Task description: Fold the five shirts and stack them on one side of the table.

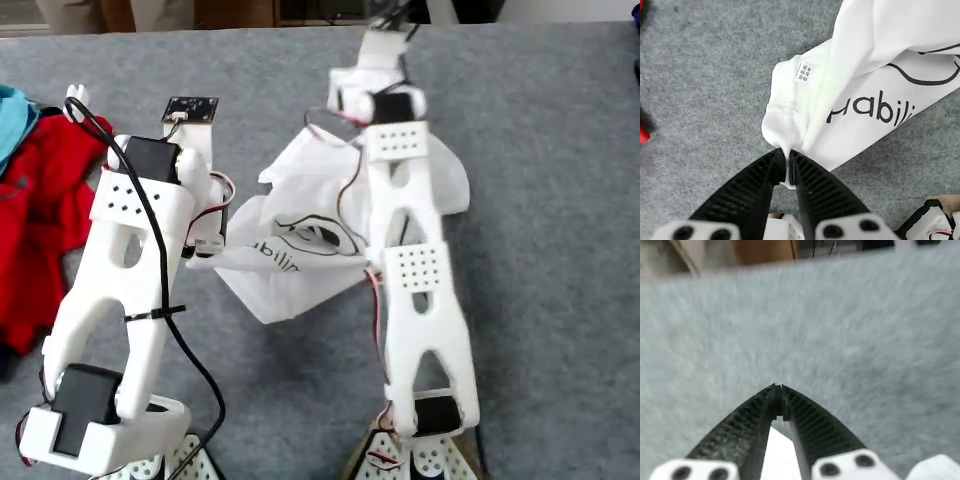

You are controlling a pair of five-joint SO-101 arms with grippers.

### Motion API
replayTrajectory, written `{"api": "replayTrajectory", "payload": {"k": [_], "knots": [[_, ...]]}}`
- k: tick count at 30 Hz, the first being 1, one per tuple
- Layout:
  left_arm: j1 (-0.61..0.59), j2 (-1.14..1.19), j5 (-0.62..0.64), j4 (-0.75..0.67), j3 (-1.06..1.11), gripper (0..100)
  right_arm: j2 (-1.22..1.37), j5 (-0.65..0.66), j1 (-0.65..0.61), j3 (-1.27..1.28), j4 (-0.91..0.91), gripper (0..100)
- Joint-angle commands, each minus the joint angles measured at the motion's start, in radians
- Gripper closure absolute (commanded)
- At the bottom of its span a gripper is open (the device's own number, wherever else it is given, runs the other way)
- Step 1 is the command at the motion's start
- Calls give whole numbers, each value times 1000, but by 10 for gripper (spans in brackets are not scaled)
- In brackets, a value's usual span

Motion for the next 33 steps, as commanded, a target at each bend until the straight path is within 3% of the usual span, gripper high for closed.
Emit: {"api": "replayTrajectory", "payload": {"k": [1,6,13,17,23,33], "knots": [[0,-38,-3,11,-8,981,-182,-26,19,-47,51,992],[0,-38,-3,11,-8,981,-180,-21,-13,38,44,989],[0,-38,-3,11,-8,981,-94,-26,-85,265,-106,988],[-2,-38,-3,11,2,981,-76,-28,-110,265,-69,974],[0,-38,-3,11,-2,981,-76,-66,-113,263,20,832],[-2,-33,-2,11,0,981,-70,-92,-148,263,103,825]]}}
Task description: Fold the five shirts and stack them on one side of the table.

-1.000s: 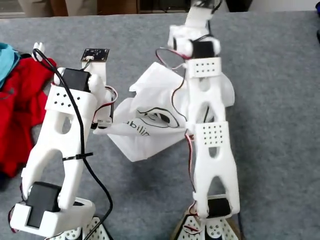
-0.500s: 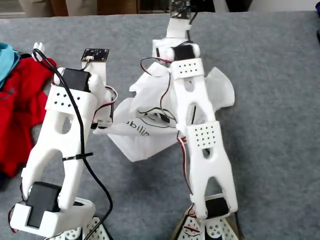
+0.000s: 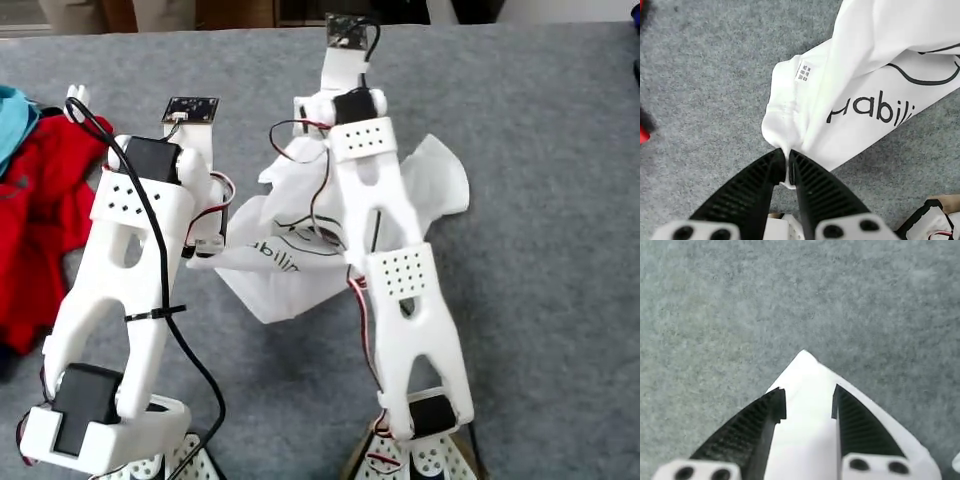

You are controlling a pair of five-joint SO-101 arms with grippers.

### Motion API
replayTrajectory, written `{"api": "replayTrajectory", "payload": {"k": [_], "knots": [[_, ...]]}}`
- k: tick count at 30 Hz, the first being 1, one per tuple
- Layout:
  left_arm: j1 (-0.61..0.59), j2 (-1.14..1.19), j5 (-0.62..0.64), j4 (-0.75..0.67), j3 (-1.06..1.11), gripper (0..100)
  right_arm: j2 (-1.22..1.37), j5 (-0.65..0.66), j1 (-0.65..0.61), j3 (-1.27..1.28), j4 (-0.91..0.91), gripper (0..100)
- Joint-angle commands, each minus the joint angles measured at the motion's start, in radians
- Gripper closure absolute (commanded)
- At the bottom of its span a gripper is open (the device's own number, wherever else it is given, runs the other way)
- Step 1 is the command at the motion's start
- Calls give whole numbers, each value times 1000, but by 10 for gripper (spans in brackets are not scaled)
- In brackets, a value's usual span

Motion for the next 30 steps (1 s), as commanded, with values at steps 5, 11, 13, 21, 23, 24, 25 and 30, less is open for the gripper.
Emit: {"api": "replayTrajectory", "payload": {"k": [5,11,13,21,23,24,25,30], "knots": [[5,-31,51,11,0,981,10,-23,-36,19,2,825],[6,-31,51,11,-5,981,97,-15,-25,24,-94,825],[6,-31,51,11,-2,981,130,-14,-21,24,-153,825],[6,-31,49,11,0,981,176,20,-10,27,-321,826],[6,-31,49,11,0,981,182,20,-4,22,-325,827],[6,-31,49,11,0,981,183,20,1,22,-325,827],[6,-31,49,11,0,981,183,20,2,22,-325,827],[6,-31,49,11,0,981,182,20,16,27,-316,882]]}}
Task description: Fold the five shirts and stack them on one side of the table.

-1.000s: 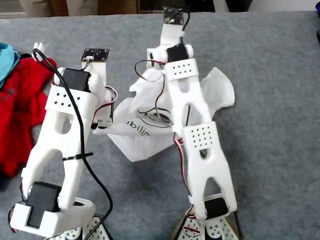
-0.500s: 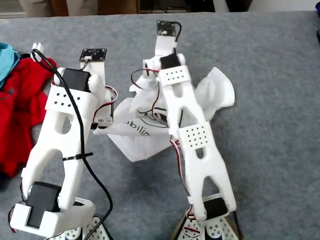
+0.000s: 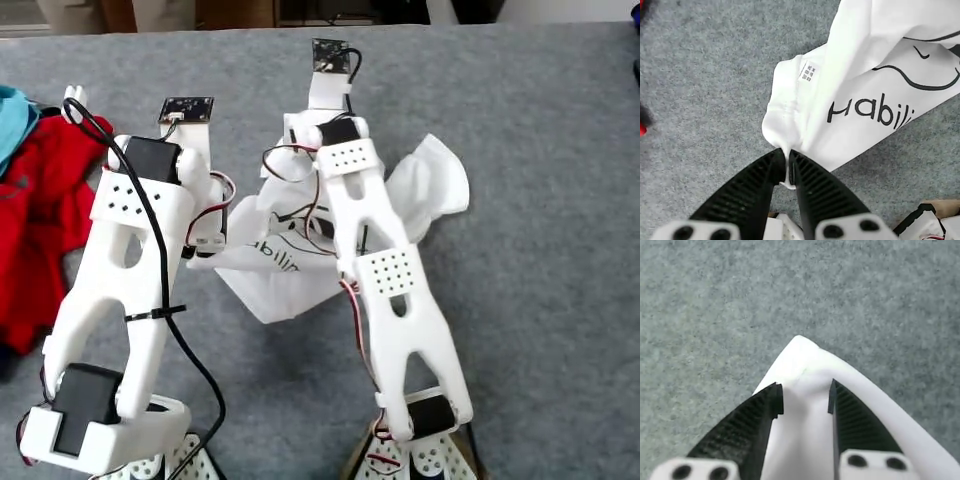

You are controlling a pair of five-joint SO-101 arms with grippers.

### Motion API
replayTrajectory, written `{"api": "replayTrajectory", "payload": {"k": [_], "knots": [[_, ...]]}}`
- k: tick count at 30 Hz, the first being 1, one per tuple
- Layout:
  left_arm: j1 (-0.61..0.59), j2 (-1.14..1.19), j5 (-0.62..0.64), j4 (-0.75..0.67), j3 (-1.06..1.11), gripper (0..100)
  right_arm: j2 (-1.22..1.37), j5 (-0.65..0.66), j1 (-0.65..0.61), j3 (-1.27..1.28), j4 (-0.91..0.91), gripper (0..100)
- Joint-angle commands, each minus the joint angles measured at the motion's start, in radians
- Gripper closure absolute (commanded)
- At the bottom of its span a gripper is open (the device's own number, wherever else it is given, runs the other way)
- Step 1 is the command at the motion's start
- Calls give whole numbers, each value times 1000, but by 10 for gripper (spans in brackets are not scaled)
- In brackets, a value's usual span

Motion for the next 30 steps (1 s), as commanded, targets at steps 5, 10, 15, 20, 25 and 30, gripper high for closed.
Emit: {"api": "replayTrajectory", "payload": {"k": [5,10,15,20,25,30], "knots": [[6,-31,5,11,0,981,-12,31,33,-12,18,985],[2,-31,5,11,0,981,-45,28,33,-159,149,992],[5,-31,5,11,-6,981,-88,32,28,-314,278,992],[6,-31,5,11,-8,981,-61,34,31,-271,152,949],[5,-31,6,11,0,981,-19,34,27,-120,-32,720],[6,-31,8,11,0,981,-10,35,12,-22,-115,710]]}}
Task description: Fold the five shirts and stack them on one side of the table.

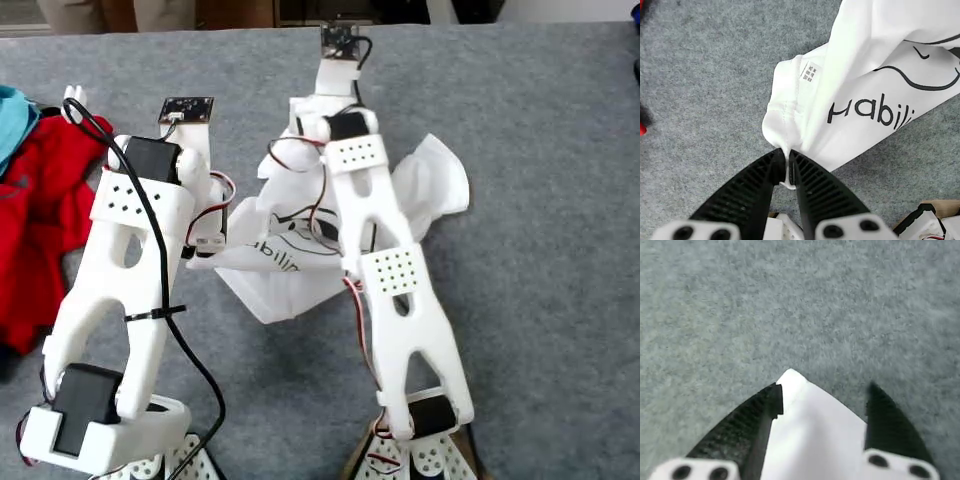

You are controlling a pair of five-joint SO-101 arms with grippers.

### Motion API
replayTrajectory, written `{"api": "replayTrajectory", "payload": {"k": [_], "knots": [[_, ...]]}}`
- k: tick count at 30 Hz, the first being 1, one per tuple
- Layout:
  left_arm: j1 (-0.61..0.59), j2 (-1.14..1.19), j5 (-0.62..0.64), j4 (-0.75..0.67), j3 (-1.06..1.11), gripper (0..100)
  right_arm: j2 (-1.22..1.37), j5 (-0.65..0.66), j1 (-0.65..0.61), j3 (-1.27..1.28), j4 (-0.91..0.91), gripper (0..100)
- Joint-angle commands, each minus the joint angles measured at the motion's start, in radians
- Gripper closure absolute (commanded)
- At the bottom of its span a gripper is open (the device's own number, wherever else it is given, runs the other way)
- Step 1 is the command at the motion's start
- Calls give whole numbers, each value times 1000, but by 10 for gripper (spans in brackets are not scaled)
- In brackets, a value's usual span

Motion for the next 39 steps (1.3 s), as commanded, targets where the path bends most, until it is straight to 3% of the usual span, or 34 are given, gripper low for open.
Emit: {"api": "replayTrajectory", "payload": {"k": [1,12,18,26,34,39], "knots": [[6,-31,8,11,0,981,-10,11,-8,33,-60,723],[5,-31,8,11,0,981,-10,68,-42,87,-84,800],[5,-31,8,11,0,981,-8,78,-38,93,-86,995],[3,-31,8,11,0,981,-18,107,-16,31,-69,992],[2,-31,6,11,0,981,-16,103,4,-312,203,992],[2,-31,5,11,0,981,-104,100,15,-294,327,992]]}}
